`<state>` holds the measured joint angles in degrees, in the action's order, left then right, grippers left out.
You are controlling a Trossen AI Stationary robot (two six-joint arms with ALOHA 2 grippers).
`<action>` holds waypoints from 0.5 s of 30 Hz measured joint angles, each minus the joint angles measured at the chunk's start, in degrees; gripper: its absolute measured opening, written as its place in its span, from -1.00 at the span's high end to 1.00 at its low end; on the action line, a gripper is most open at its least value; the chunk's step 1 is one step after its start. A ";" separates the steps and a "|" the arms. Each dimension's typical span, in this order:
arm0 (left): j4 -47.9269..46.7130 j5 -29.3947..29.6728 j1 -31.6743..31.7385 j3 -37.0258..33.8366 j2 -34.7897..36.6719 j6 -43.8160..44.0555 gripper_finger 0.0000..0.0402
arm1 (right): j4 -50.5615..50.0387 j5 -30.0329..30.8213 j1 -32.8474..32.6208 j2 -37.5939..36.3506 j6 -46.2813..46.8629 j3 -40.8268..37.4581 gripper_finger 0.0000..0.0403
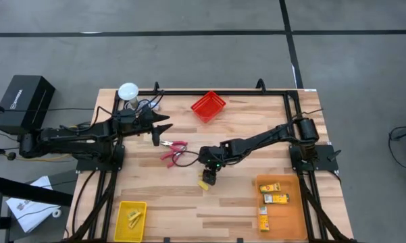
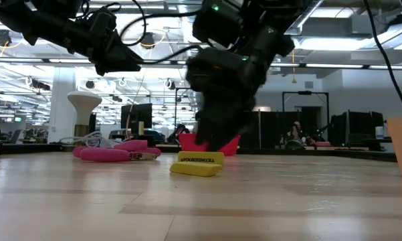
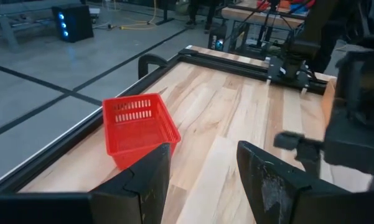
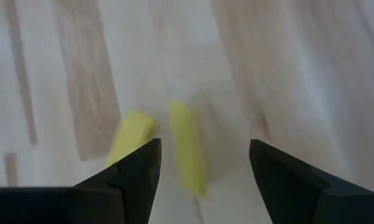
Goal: Pick & Place School Supplies
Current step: Put the yellow eraser into the yellow bin
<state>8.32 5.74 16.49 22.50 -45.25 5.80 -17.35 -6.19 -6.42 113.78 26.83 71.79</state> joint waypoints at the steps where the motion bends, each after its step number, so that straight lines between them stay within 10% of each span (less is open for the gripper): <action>1: -0.01 -0.02 0.00 0.00 0.00 0.00 0.10 | 1.42 -0.27 0.00 0.76 0.26 0.28 -0.17; 15: -0.67 -0.02 0.00 0.00 0.00 0.00 0.10 | 2.64 -1.41 -0.24 2.70 -0.20 0.16 -0.17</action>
<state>7.64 5.72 16.49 22.50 -45.25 5.80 -14.71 -7.60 -6.66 116.48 26.63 71.95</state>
